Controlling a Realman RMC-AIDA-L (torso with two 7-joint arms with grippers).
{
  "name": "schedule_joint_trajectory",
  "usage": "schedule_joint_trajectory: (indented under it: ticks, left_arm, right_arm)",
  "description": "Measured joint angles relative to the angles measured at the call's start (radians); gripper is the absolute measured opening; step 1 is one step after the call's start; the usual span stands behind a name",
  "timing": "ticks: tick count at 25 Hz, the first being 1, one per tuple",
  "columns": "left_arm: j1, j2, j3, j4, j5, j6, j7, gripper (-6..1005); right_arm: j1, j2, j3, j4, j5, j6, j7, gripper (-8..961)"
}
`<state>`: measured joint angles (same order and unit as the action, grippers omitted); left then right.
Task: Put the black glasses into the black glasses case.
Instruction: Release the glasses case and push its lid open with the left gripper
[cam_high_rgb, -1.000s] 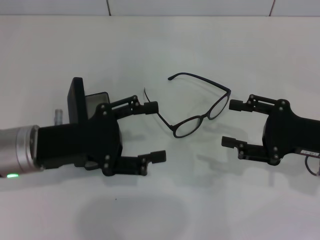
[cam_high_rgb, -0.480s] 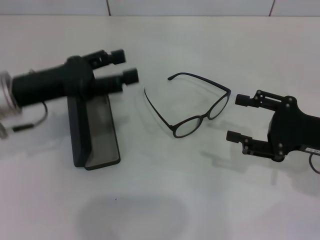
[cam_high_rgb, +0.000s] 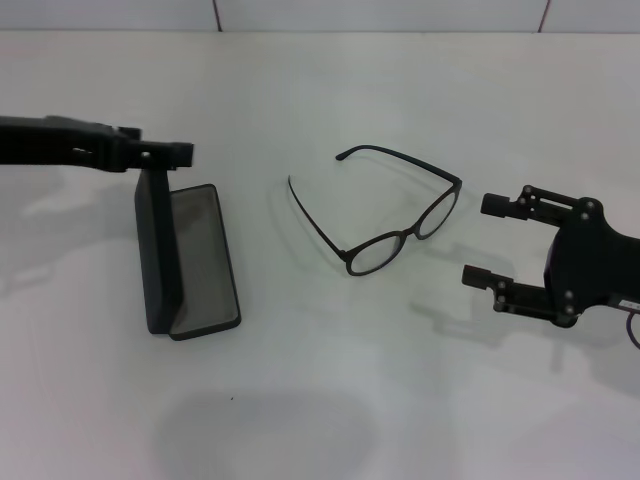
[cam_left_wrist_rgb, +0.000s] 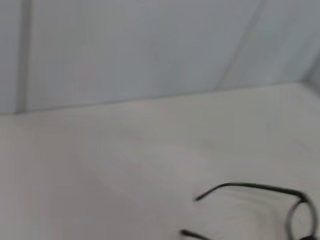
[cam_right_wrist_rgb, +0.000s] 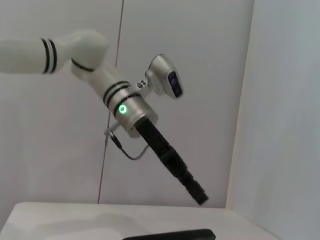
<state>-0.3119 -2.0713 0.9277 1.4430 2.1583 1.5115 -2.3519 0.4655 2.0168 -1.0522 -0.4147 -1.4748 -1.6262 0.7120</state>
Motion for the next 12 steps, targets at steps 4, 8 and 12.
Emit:
schedule_joint_trajectory:
  ticks: [4,8,12]
  left_arm:
    - [0.035,-0.014,0.055,0.088,0.087,0.006,-0.09,875]
    - [0.043,-0.015,0.099,0.091,0.147,0.005,-0.15,871]
    - [0.046,-0.018,0.135,0.086,0.198,-0.003,-0.195,868]
  right_arm:
    - [0.0,0.0,0.0,-0.005,0.0,0.007,0.0,677]
    - [0.007,0.0,-0.004,-0.007,-0.005,0.009,0.0,674]
    - [0.009,0.0,-0.007,-0.007,-0.008,0.009,0.0,671]
